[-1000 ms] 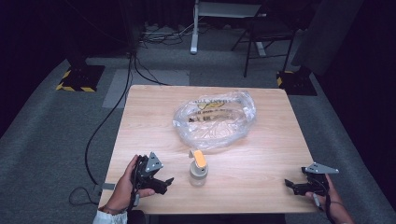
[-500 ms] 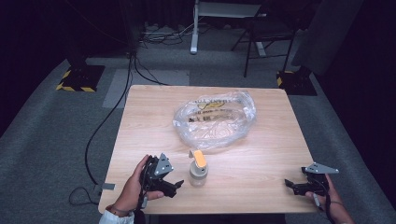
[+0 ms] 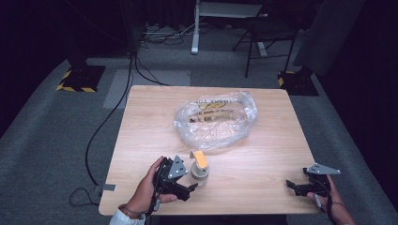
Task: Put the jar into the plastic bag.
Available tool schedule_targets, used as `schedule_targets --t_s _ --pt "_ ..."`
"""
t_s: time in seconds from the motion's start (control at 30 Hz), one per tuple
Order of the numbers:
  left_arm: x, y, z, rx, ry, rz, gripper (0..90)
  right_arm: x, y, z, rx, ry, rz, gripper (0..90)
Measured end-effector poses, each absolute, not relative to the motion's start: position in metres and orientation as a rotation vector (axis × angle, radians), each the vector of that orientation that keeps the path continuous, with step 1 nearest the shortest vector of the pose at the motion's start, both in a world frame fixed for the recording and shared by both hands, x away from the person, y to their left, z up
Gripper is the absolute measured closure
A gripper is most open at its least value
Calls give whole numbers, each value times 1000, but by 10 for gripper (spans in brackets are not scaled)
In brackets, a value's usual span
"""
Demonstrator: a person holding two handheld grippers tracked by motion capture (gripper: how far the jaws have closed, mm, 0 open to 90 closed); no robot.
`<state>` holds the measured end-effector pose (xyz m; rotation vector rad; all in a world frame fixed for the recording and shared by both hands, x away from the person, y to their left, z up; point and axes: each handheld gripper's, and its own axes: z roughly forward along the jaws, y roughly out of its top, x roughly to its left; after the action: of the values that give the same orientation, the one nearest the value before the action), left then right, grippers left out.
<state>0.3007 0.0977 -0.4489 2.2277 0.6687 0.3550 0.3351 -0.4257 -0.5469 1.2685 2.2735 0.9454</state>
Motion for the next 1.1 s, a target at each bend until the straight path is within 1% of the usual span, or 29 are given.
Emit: schedule_targets --t_s 0.4,0.47,0.7,0.83,0.97,1.1 --pt "306 80 -445 2200 643 351 148 335 -426 -547 1269 2273 946 1" --pt "306 78 -445 2191 643 390 183 335 -426 -547 1269 2273 946 1" --pt "308 74 -442 2118 654 362 240 335 -426 -547 1269 2273 945 1" --pt "309 69 -443 2119 666 368 274 335 -426 -547 1269 2273 945 1" --pt "312 68 -445 2097 679 337 320 335 -426 -547 1269 2273 945 1" --pt "313 66 -448 2078 701 336 402 335 -426 -547 1269 2273 945 1"
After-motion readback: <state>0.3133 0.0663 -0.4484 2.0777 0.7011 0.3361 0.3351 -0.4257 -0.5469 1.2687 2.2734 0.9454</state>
